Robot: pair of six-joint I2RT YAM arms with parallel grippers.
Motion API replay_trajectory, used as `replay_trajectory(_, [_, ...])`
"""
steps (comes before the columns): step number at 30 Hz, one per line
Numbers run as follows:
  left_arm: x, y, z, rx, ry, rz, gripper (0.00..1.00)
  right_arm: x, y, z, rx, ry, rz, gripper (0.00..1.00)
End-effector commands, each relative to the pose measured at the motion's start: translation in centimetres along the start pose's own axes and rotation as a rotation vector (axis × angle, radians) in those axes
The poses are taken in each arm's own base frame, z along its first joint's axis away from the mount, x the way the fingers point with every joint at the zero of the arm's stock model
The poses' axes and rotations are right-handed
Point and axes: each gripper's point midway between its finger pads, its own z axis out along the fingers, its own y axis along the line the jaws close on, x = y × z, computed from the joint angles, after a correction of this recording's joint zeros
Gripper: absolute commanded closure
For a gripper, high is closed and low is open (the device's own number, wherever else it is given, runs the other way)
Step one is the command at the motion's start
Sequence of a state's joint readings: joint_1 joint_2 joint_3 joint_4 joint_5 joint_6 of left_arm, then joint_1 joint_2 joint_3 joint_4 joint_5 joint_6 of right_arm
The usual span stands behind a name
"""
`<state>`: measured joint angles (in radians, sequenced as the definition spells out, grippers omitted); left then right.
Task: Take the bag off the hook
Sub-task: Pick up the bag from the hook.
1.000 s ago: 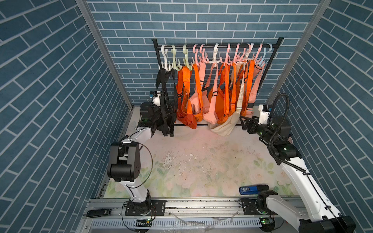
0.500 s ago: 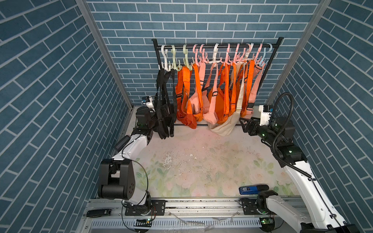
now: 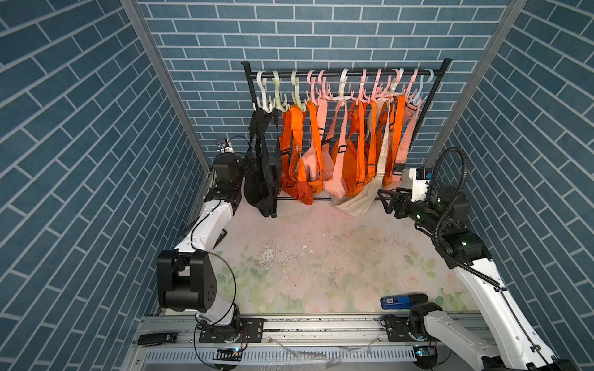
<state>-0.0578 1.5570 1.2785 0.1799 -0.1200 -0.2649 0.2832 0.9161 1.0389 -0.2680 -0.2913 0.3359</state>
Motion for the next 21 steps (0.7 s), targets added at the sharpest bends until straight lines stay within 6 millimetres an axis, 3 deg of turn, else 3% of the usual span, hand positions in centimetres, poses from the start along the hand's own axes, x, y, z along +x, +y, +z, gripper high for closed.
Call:
replay_trajectory(1, [-0.2, 1.1, 0.3, -0.074, -0.004, 0.052, 0.01, -1.8, 1.1, -0.6, -0.019, -0.044, -0.015, 0.2])
replay_trajectory(6, [-2.2, 0.5, -1.5, -0.022, -0.052, 0.09, 0.01, -2.0, 3.2, 0.3, -0.084, -0.017, -0.069, 0.2])
replay_trajectory(12, [-4.2, -1.8, -5.0, 0.126, -0.083, 0.074, 0.01, -1.7, 6.0, 2.9, -0.129, 0.044, -0.146, 0.21])
replay_trajectory(16, [-5.0, -3.4, -8.2, 0.235, -0.08, 0.048, 0.02, -1.3, 9.3, 5.3, -0.196, 0.086, -0.208, 0.24])
replay_trajectory(21, [-4.7, -3.9, -12.2, 0.297, -0.035, 0.033, 0.03, -0.9, 14.0, 8.8, -0.275, 0.132, -0.289, 0.28])
